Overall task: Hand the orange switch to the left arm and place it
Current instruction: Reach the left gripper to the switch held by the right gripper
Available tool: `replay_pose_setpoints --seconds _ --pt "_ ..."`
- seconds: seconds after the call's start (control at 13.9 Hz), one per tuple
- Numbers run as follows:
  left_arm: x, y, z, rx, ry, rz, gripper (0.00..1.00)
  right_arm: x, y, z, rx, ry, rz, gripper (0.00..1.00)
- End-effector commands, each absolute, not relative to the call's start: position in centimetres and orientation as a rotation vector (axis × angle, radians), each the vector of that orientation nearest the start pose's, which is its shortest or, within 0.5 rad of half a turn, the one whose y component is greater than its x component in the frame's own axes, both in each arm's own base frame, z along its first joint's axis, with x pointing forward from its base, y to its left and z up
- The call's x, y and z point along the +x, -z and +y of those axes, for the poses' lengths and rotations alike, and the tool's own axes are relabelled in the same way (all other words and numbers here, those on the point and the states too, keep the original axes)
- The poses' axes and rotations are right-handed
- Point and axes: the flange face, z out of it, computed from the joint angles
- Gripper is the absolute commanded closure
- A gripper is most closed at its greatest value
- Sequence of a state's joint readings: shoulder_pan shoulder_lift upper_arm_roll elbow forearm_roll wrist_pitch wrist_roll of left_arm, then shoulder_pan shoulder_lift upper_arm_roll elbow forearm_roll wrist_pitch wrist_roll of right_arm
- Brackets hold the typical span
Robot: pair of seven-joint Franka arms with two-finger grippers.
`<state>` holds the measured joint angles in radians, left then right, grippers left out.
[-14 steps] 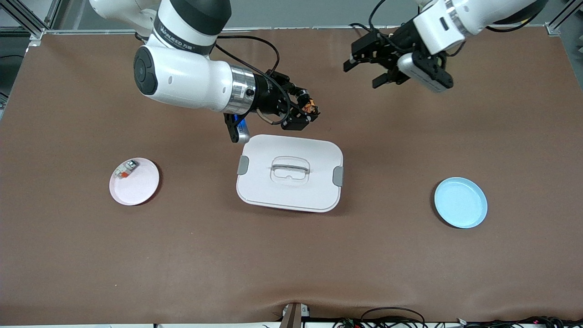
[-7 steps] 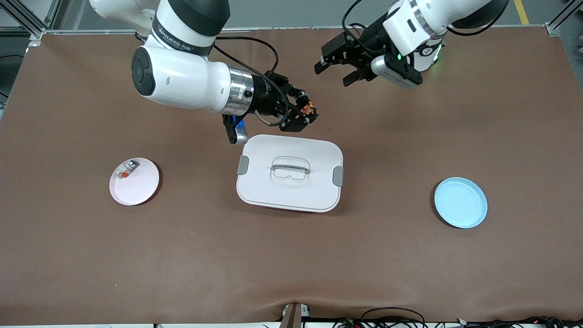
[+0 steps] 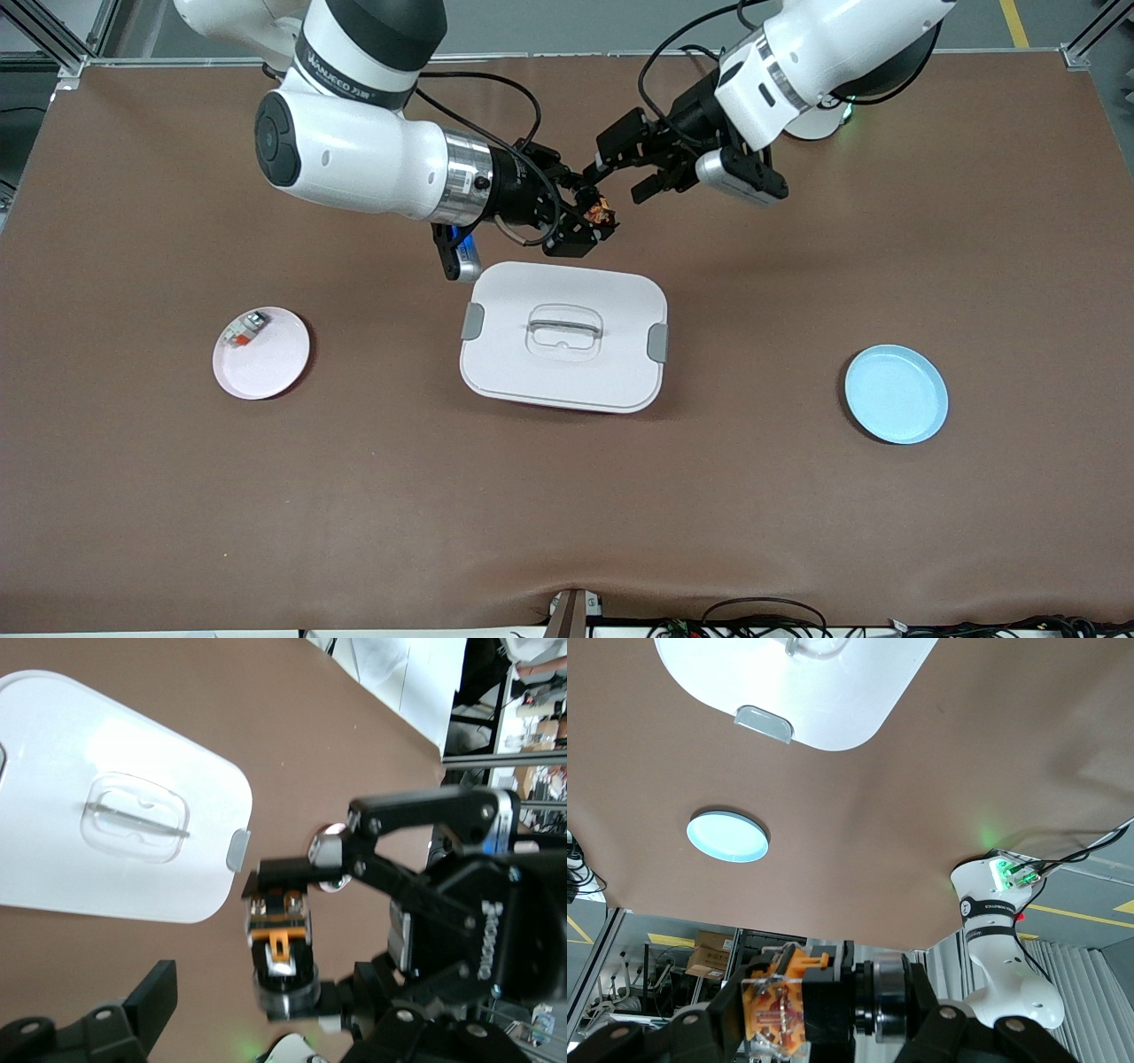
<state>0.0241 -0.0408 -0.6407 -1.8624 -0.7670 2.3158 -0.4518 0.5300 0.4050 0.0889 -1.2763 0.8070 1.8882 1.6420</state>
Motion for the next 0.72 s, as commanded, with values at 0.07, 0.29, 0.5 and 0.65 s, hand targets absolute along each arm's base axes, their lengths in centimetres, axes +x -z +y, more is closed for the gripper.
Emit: replay_pose_setpoints --seconds 0.07,0.29,0.5,0.65 --pt "48.0 -57.9 -37.1 2.280 -0.099 0.292 0.18 55.1 -57.3 44.2 -2.027 -0.857 1.430 0.88" --pt "48.1 -57.0 -37.9 2.269 -0.106 0.296 0.29 55.0 -57.3 44.3 -2.027 -0.859 1.428 0.88" --pt "47.9 -57.0 -38.2 2.271 -0.101 0.292 0.82 55.1 -57.3 44.2 -2.027 -0.857 1.430 0.88" --pt "47.8 -57.1 -38.2 2.276 -0.108 0.284 1.00 55.2 -57.3 44.0 -2.025 -0.857 1.431 0.88"
